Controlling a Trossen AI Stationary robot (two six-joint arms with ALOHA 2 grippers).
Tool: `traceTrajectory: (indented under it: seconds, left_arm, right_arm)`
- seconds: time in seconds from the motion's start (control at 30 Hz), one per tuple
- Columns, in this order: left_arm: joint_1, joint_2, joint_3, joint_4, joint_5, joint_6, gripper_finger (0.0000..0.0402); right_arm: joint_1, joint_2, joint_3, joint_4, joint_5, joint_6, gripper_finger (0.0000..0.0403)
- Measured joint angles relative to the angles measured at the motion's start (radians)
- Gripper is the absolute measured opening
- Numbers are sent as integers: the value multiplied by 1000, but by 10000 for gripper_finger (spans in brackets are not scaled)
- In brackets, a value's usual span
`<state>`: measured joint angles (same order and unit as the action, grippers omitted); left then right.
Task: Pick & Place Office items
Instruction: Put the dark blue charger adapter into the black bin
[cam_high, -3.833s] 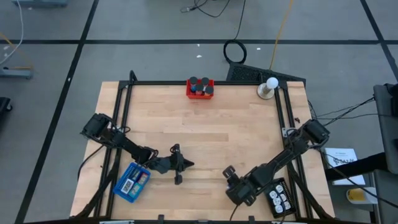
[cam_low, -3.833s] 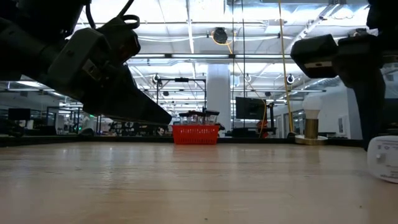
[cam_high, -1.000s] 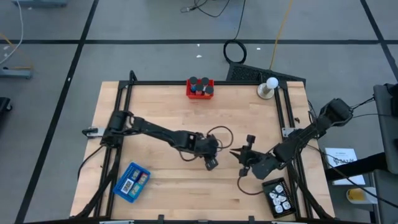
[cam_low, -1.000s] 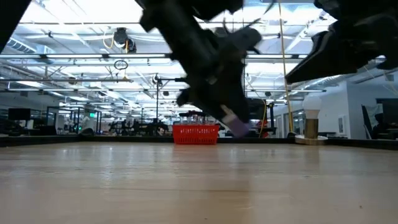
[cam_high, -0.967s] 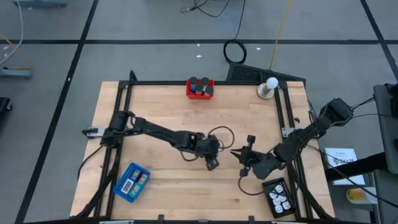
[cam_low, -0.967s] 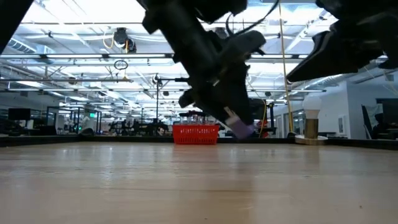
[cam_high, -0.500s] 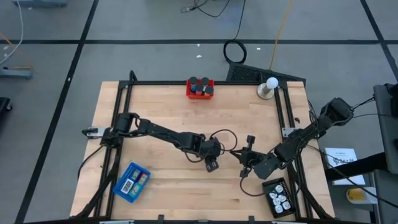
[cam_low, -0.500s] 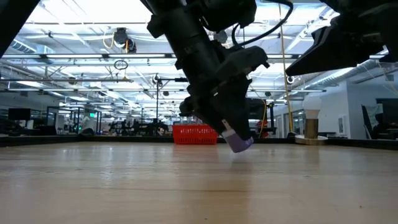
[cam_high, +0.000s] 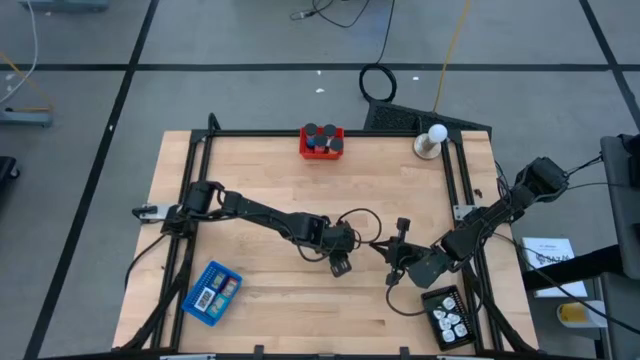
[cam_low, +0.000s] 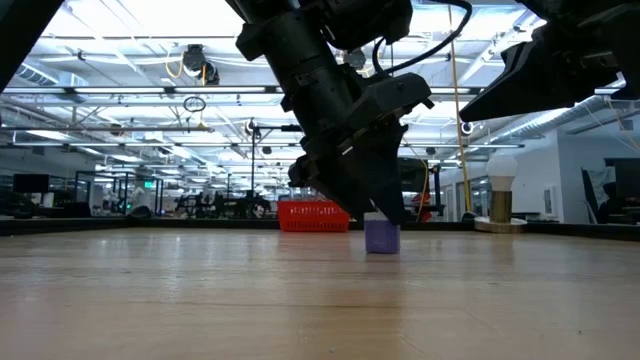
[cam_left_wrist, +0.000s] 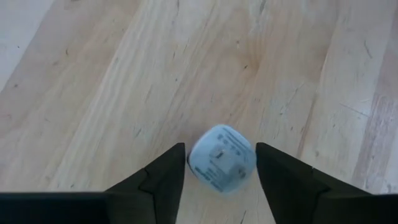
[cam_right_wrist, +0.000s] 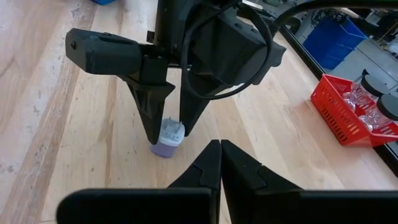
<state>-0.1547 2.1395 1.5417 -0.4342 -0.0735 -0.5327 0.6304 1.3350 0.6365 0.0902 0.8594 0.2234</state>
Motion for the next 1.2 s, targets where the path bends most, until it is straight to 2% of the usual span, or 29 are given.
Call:
traceTrajectory:
  seconds: [0.13, 0.33, 0.5, 0.57, 0.67, 0.8, 0.87, 0.97, 1.03, 1.2]
  left_arm:
    - [-3, -26, -1, -10, -7, 34, 230]
    - [-46, -94, -1, -71, -120, 115, 260]
    - [-130, -115, -1, -108, -243, 210, 234]
    - [-163, -114, -9, -83, -245, 264, 209]
    - [-197, -115, -61, 47, -221, 329, 160]
    - [-211, -131, -159, 209, -156, 364, 92]
    - [-219, -158, -224, 269, -156, 364, 61]
    - [-231, -208, -352, 447, -161, 363, 19]
    - [-236, -259, -450, 580, -163, 364, 6]
    - [-250, -403, -695, 913, -231, 372, 22]
  right_arm:
    - [0, 0, 0, 0, 0, 2, 1]
    - [0, 0, 0, 3, -52, 30, 6]
    - [-8, 0, 0, 3, -52, 142, 24]
    - [-26, 0, 0, 4, -54, 219, 34]
    - [-55, 0, 0, -5, -87, 293, 51]
    - [-75, 1, 0, -4, -129, 307, 73]
    - [-76, 3, 0, -4, -126, 298, 84]
    - [-76, 3, 0, -1, -126, 284, 99]
    - [-75, 3, 0, 4, -124, 280, 111]
    - [-84, 4, 0, 16, -81, 263, 149]
